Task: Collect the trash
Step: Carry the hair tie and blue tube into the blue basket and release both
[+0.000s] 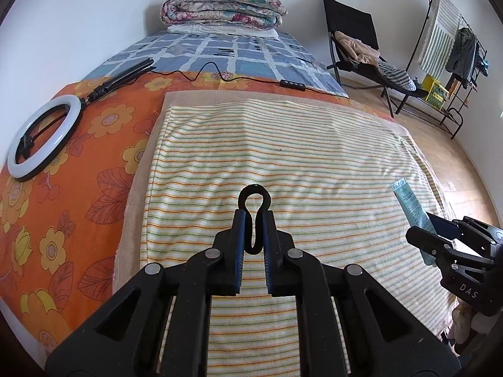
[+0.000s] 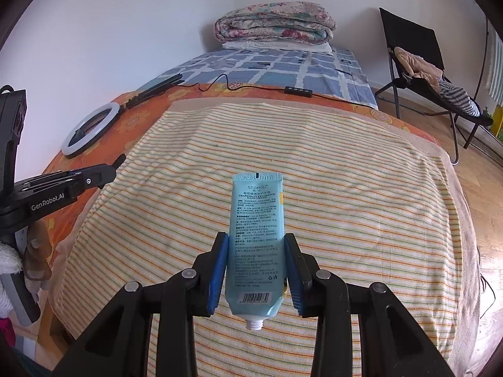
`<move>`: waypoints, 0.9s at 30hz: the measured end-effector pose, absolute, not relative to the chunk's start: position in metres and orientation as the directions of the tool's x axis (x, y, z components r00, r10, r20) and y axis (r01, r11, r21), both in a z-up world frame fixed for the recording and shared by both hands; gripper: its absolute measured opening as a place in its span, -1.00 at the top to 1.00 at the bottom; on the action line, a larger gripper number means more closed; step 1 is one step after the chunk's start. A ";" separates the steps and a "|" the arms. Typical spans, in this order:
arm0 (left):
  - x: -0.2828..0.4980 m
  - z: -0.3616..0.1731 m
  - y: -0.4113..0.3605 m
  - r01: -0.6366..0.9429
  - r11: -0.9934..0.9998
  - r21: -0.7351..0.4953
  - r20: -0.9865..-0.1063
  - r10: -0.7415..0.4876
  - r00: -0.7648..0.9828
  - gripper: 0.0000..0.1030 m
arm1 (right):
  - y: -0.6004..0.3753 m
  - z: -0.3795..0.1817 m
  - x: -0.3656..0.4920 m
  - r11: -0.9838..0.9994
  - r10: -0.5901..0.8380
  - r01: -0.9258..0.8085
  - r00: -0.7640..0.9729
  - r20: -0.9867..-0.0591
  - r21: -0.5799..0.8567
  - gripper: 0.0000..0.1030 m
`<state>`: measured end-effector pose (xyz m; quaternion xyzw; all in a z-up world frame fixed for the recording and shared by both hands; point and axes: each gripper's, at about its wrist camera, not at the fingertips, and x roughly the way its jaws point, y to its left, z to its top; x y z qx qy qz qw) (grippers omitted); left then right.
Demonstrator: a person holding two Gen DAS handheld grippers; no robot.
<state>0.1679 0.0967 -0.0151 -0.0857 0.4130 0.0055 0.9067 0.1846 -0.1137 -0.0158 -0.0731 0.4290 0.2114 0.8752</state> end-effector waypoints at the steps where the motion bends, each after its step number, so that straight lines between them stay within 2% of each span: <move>1: 0.162 -0.012 0.093 -0.074 0.986 -0.152 -0.747 -0.066 0.661 0.83 | -0.114 -0.012 0.178 0.897 0.313 -0.438 0.544 -0.778 0.055 0.31; 13: 0.076 0.016 0.046 0.019 0.988 -0.150 -0.725 -0.123 0.678 0.83 | -0.132 0.014 0.089 0.863 0.355 -0.503 0.542 -0.762 0.044 0.31; 27: -0.024 -0.002 -0.007 0.097 0.982 -0.163 -0.753 -0.187 0.631 0.83 | -0.167 0.003 0.003 0.856 0.377 -0.510 0.495 -0.783 0.090 0.31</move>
